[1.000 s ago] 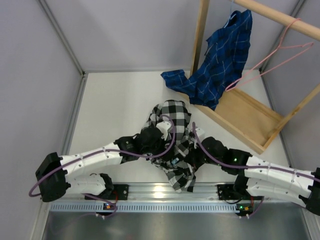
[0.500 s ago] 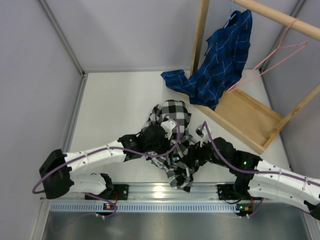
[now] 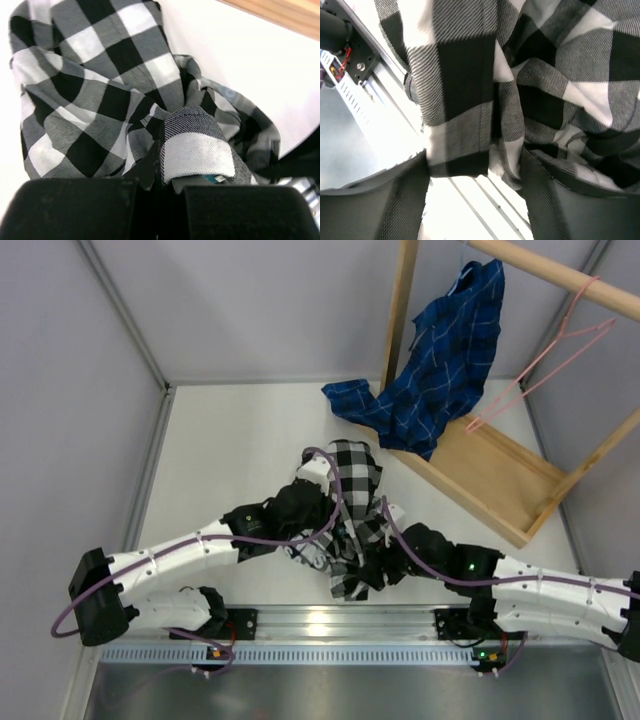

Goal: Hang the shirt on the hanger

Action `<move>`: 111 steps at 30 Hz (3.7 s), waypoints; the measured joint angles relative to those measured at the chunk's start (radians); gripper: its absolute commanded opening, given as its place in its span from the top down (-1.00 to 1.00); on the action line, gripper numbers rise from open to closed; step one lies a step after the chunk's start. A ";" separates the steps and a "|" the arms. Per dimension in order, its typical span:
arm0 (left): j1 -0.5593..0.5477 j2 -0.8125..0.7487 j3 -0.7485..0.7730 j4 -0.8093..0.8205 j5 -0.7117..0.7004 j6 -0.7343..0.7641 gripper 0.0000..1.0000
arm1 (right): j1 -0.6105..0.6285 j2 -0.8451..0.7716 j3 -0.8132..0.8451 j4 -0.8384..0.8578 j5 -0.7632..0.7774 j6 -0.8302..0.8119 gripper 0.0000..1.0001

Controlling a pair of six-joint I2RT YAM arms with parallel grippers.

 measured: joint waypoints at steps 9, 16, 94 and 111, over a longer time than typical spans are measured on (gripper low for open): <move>-0.001 -0.060 0.101 -0.056 -0.140 -0.003 1.00 | 0.014 0.194 0.259 -0.116 0.184 -0.096 1.00; 0.001 -0.132 0.666 0.032 -0.066 0.275 1.00 | 0.017 0.505 1.362 -0.394 0.288 -0.362 1.00; 0.489 0.137 0.042 -0.110 0.113 -0.193 -0.95 | -0.512 -0.119 0.141 0.053 0.183 -0.414 0.99; 0.554 0.459 0.034 -0.067 0.254 -0.209 1.00 | -0.513 -0.124 0.141 0.006 0.143 -0.386 1.00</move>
